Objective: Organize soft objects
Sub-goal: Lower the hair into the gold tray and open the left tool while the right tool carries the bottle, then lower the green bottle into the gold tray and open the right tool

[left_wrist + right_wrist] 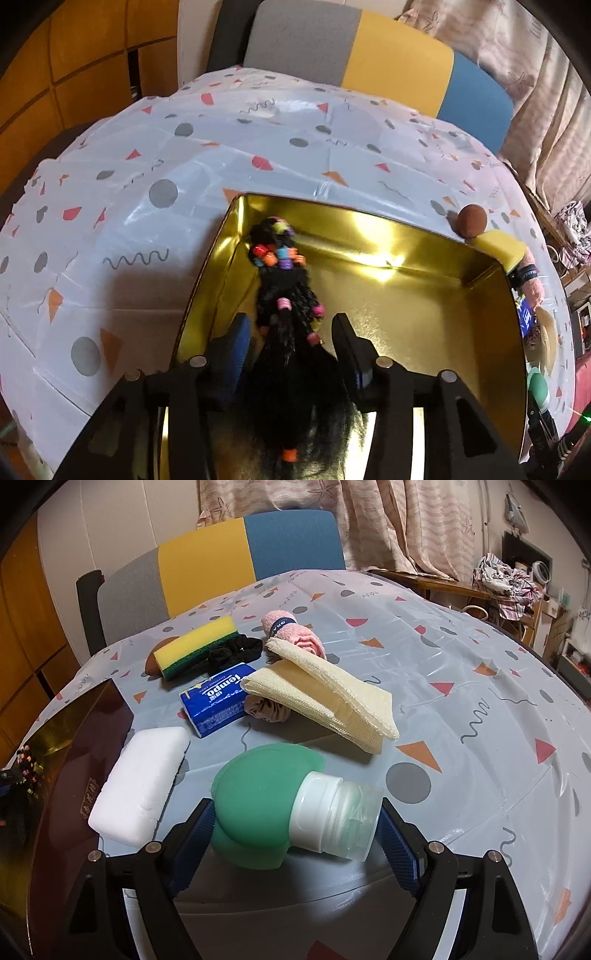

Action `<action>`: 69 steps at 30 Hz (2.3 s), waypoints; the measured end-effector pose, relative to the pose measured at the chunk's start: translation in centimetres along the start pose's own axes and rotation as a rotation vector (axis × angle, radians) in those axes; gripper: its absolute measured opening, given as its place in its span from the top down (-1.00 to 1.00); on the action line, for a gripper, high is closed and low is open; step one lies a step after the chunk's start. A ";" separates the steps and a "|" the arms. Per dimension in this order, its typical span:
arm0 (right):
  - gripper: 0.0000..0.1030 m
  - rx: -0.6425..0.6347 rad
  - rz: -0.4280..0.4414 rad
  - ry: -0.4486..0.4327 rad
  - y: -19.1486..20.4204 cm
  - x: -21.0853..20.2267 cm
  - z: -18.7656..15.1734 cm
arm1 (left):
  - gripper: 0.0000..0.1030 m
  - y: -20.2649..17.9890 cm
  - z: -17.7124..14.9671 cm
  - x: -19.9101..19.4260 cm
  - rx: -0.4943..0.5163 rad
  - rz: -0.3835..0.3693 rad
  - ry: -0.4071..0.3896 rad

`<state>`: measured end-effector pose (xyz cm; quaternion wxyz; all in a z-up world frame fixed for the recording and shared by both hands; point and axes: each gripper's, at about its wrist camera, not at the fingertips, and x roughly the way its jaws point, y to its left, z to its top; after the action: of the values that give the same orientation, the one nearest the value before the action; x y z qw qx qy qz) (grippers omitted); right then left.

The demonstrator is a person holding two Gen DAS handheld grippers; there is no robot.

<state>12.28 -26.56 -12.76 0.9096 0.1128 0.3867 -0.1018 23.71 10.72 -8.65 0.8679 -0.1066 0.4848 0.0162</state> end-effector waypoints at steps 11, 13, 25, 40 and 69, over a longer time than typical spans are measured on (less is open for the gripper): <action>-0.65 0.019 0.017 -0.010 -0.3 -0.3 0.0 | -0.06 -0.3 -4.0 -4.5 0.004 -0.018 -0.082; -0.65 0.030 0.021 -0.012 -0.5 -0.5 -0.1 | -0.06 -0.9 -5.0 -5.0 0.022 -0.022 -0.091; -0.65 0.067 0.089 -0.075 0.7 -5.3 0.6 | -0.07 -2.5 -8.6 -7.0 0.071 0.018 -0.108; -0.66 -0.244 0.370 0.041 17.6 -5.0 5.7 | -0.06 -1.6 -9.7 -7.8 0.073 0.029 -0.095; -0.86 -0.341 0.369 0.156 26.8 2.1 7.1 | -0.06 -0.9 -10.7 -9.2 0.054 -0.105 -0.114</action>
<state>25.85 -3.19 -6.07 0.8861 0.0341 0.4401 0.1412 9.98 8.42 -6.17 0.8963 -0.1074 0.4288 -0.0361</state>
